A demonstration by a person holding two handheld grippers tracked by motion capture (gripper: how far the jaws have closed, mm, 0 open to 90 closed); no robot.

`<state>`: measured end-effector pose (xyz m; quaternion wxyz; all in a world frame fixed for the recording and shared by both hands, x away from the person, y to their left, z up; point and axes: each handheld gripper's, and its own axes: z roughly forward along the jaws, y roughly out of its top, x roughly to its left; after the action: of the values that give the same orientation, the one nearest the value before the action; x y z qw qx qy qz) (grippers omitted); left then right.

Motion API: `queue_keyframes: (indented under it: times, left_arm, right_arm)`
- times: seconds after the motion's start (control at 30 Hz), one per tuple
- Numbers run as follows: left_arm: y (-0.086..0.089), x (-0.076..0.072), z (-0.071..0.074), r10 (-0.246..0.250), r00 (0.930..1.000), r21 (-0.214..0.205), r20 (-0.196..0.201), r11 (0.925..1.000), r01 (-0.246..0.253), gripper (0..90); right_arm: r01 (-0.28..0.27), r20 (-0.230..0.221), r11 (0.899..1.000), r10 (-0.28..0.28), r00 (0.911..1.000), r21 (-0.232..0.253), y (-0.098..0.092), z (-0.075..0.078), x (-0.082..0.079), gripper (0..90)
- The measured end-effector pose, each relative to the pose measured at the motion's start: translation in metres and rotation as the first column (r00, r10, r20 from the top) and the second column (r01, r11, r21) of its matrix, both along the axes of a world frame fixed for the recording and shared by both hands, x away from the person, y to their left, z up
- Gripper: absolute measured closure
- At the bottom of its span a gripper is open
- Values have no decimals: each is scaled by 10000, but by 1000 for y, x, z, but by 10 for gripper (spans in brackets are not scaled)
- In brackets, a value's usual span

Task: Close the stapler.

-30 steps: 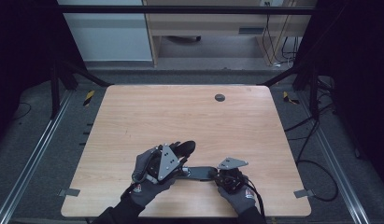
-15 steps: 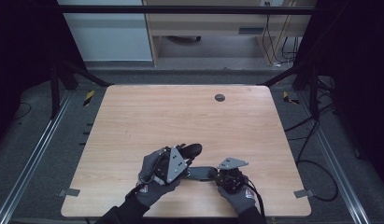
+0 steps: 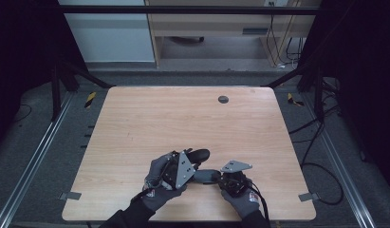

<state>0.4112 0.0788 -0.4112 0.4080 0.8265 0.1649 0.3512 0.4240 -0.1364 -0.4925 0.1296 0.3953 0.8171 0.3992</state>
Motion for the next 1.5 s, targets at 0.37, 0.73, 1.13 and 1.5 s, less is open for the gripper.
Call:
queue_keyframes:
  times: [0.37, 0.73, 1.13, 1.5]
  left_arm:
    - [-6, 0, -6, -168, 9999, 347, 12, 9993, 167, 482]
    - [-14, 0, -15, -319, 9995, 611, 17, 9976, 318, 469]
    - [-20, 0, -22, -390, 9992, 921, -2, 9950, 388, 460]
    - [-23, 1, -26, -478, 9988, 1021, -54, 9936, 481, 452]
  right_arm:
    - [-86, 105, 10000, 86, 9999, 49, -1, -1, 1, 900]
    - [-106, 149, 9999, 106, 9998, 13, -1, -1, 1, 900]
    - [-132, 142, 9999, 132, 9998, -5, -1, -1, 0, 900]
    - [-125, 149, 9999, 124, 9998, 3, -2, -1, 0, 900]
